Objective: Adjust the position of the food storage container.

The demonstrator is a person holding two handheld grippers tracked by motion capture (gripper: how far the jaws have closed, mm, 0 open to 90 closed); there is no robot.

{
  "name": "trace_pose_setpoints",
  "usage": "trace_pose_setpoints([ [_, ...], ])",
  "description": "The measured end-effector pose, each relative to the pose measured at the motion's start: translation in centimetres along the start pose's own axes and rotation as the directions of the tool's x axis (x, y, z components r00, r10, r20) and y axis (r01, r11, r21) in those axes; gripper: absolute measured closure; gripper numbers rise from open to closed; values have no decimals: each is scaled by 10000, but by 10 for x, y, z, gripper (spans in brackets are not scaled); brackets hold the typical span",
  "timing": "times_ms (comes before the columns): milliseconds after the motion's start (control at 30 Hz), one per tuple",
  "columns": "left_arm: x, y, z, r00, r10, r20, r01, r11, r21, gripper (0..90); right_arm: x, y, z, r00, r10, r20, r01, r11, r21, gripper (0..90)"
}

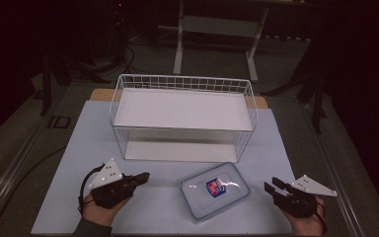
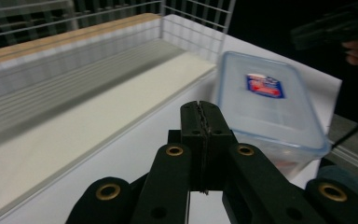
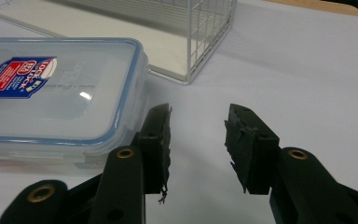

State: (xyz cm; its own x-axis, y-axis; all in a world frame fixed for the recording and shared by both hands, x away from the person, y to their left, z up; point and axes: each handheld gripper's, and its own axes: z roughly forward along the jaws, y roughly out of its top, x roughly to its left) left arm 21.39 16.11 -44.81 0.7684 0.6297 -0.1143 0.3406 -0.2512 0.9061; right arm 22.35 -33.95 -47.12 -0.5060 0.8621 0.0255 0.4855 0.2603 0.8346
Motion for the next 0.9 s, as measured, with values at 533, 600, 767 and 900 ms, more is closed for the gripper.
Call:
trace_pose_setpoints([
  [533, -77, 6, 67, 9604, 1159, 2535, -1425, 9857, 894, 892, -1, 1, 6, 9998, 137, -111, -135, 9997, 185, 696],
  [600, -86, 4, 74, 9507, 1308, 2812, -1647, 9812, 1005, 893, -2, 0, 5, 9997, 201, -104, -199, 9996, 174, 696],
  [767, -109, -3, 90, 9250, 1661, 3418, -2253, 9640, 1414, 892, -2, 0, 6, 9996, 237, -164, -234, 9996, 180, 684],
  [900, -116, -9, 100, 9173, 1908, 3494, -2634, 9490, 1734, 892, -1, 1, 7, 9996, 228, -186, -226, 9996, 148, 680],
])
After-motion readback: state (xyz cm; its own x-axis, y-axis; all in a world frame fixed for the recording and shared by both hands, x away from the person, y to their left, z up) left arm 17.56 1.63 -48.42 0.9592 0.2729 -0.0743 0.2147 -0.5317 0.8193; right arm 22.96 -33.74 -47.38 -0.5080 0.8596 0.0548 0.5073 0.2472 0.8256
